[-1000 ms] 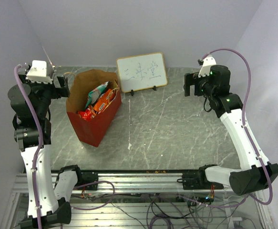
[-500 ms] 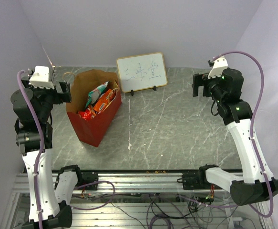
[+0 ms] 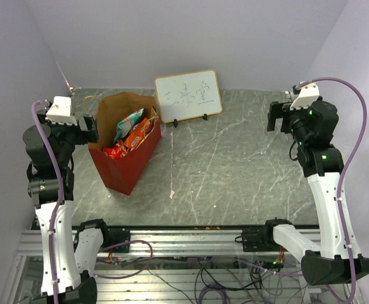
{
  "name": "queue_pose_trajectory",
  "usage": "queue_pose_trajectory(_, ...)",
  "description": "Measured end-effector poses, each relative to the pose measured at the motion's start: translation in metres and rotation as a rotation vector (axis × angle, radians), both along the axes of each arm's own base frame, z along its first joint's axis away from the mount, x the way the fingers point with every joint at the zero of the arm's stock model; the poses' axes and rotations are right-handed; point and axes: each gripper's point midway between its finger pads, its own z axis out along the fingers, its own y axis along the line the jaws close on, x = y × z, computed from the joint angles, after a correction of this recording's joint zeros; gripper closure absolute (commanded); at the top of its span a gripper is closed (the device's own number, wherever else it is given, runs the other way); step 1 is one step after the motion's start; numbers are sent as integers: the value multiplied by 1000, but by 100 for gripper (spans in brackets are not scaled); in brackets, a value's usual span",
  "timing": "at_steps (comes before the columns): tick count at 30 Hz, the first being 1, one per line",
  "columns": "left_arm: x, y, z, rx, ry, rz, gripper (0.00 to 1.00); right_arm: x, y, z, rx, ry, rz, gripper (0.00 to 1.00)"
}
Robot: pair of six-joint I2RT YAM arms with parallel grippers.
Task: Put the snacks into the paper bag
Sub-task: Reset both arms
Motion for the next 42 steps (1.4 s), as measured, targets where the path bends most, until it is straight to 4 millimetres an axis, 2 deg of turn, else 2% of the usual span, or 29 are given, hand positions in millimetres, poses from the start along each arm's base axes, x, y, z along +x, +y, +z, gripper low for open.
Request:
queue_pose_trajectory(11, 2, 4, 8, 16, -1, 13, 1, -2, -4, 3, 7, -9, 3, 0)
queue_pose_trajectory(42, 2, 9, 7, 20, 5, 44, 1, -3, 1, -4, 19, 6, 36, 0)
